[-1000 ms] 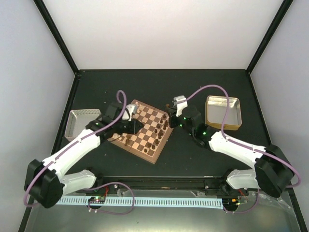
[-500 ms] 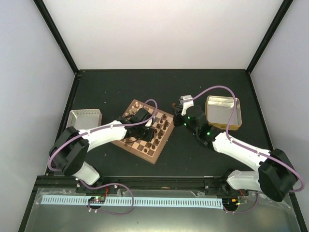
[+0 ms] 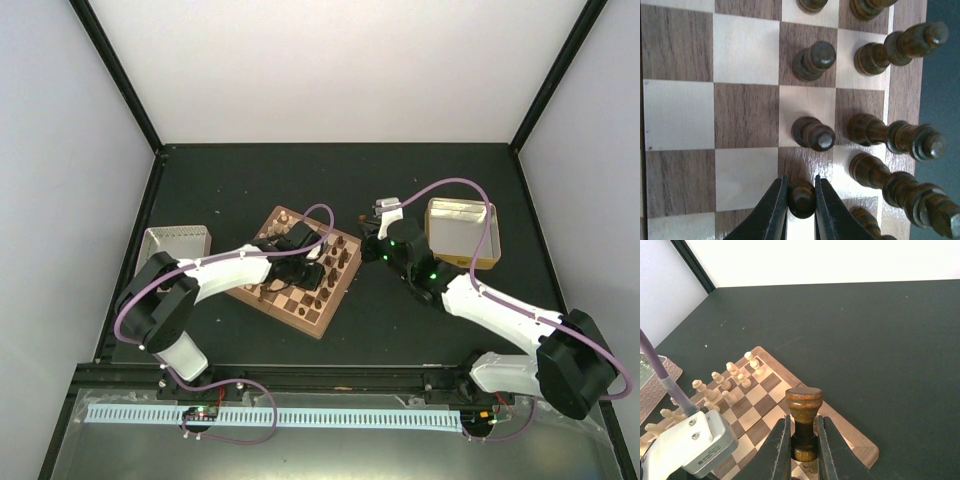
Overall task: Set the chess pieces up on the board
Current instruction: Place the chess piece on the chessboard.
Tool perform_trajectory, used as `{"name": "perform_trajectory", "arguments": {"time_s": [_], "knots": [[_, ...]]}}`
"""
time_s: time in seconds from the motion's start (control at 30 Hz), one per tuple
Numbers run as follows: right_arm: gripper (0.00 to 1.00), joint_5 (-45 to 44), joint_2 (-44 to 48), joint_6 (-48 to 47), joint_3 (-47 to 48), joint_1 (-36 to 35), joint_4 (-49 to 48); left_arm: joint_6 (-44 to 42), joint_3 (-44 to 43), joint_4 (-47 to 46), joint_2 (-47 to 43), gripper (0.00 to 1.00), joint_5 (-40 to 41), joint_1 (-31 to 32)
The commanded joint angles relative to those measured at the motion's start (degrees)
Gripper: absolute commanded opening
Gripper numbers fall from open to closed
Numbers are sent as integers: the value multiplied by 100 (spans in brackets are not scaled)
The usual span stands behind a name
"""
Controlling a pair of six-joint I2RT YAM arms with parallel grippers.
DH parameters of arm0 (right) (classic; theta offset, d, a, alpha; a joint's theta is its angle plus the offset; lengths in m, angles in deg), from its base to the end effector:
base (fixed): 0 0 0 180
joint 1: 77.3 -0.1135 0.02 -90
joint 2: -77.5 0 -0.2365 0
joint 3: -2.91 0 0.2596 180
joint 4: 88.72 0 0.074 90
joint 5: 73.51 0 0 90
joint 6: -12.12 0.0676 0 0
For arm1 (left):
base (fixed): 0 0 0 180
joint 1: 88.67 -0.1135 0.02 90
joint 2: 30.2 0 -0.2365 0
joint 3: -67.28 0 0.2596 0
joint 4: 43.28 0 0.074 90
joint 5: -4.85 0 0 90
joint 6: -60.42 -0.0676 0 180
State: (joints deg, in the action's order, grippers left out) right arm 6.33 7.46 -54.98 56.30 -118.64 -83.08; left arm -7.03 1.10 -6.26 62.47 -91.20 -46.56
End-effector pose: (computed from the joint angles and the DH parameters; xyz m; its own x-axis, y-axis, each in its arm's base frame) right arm 0.2466 0.2011 0.2081 -0.4676 0.0987 -0.8784 -0.3752 0.8776 0.2984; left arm 0.2373 -0.2241 0.1076 -0.8823 0.2834 -0.3758 0.3934 0.8824 -0.2582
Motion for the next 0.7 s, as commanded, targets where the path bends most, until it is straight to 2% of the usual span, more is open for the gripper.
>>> {"name": "perform_trajectory", "arguments": {"time_s": [0.0,0.37,0.67], "knots": [[2,5,52,64,-46,50,-95,-142,-250,-41,146,12,155,34],[2,64,48,94,-39,56,-81,-141,-323,83,172,25,28,43],[3,345,149,-21,-61,57,-165,-1,-289,124,-398,31,101,-22]]}}
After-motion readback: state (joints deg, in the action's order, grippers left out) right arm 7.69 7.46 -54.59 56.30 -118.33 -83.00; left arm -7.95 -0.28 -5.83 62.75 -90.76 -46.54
